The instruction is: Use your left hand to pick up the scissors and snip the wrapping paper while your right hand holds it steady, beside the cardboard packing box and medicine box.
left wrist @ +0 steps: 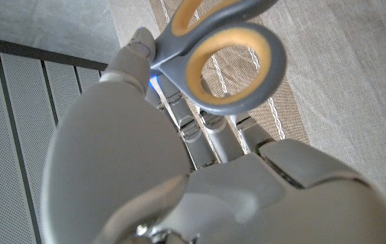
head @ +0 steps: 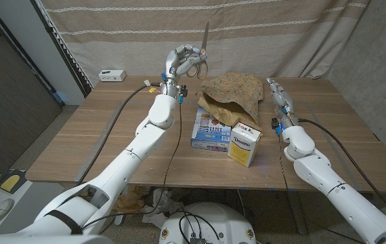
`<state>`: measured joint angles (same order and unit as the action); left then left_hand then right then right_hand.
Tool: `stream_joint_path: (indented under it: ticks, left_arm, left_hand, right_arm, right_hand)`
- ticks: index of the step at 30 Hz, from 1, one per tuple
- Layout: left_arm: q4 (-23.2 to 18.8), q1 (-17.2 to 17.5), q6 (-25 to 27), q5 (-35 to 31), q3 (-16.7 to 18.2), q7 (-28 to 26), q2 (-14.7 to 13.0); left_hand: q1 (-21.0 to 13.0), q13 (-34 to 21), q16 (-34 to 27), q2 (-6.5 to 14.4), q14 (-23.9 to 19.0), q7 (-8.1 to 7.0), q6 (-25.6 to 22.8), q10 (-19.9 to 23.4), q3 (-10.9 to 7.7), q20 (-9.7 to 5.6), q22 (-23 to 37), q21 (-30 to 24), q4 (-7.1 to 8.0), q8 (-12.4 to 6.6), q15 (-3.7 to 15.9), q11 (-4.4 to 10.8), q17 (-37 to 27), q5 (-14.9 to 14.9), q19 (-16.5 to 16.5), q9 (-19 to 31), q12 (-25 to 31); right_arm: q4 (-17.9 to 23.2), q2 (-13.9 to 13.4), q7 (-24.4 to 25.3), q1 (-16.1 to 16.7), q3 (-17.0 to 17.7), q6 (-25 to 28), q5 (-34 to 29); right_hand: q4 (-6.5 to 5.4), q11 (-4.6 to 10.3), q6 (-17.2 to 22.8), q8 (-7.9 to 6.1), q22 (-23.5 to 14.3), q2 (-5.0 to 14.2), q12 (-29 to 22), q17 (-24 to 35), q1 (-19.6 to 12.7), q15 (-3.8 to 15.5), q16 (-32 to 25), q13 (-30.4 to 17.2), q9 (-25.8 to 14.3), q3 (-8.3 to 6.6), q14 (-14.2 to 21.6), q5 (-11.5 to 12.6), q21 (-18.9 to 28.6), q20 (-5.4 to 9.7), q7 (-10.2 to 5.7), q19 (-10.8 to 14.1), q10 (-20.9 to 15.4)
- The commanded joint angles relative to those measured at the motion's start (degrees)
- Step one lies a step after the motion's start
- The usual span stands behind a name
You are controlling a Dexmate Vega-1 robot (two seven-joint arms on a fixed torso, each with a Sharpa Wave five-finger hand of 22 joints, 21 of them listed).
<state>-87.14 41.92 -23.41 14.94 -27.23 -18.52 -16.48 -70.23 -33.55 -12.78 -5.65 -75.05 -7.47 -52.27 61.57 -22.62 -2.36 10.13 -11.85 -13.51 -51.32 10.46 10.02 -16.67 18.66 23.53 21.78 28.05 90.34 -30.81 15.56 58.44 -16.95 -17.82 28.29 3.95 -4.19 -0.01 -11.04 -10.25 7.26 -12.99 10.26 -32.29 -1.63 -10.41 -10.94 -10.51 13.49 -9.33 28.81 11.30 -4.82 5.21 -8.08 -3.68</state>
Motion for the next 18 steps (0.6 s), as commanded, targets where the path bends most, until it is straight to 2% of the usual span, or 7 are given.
stream_joint_path:
  ticks: [1,11,18]
  left_arm:
    - [0.2,2.1,-1.8,6.1,1.1,0.5,3.0]
    - [0.1,2.8,-2.5,7.9,1.8,-0.3,4.3]
    - [-2.1,3.9,-1.2,11.8,2.6,-0.2,5.0]
  left_hand:
    - [-1.1,-0.3,0.1,0.2,-3.5,-0.15,0.1,0.7,-5.99,-8.50,0.0,0.0,5.68,-0.14,3.28,0.90,-0.1,0.3,0.5,0.2,0.0]
    - [-1.1,-0.3,0.1,0.2,-3.5,-0.15,0.1,0.7,-5.99,-8.50,0.0,0.0,5.68,-0.14,3.28,0.90,-0.1,0.3,0.5,0.2,0.0]
    - [-1.1,-0.3,0.1,0.2,-3.5,-0.15,0.1,0.7,-5.99,-8.50,0.0,0.0,5.68,-0.14,3.28,0.90,-0.1,0.3,0.5,0.2,0.0]
  right_arm:
    - [-0.3,-0.2,-0.4,-0.2,-0.3,0.3,0.0]
    - [-0.3,-0.6,-1.4,-0.6,-0.9,1.0,0.2]
    - [-0.6,-0.3,-1.4,-0.7,-0.9,0.6,0.3]
  right_hand:
    - [0.03,0.28,0.1,-0.25,-0.2,0.01,-0.4,0.1,0.4,0.43,-0.2,-0.1,-0.1,0.30,-0.1,-0.2,0.1,0.02,0.16,-0.4,-0.4]
    - [0.03,0.20,-0.3,-0.08,-0.2,0.04,-0.3,0.1,0.4,-0.08,-0.1,-0.1,-0.1,0.29,-0.4,-0.2,0.1,-0.21,0.09,-0.6,-0.3]
    - [0.03,0.11,-0.4,-0.05,-0.2,0.06,-0.3,0.1,0.4,-0.20,-0.1,-0.1,-0.1,0.28,-0.4,-0.2,0.1,-0.27,0.10,-0.6,-0.3]
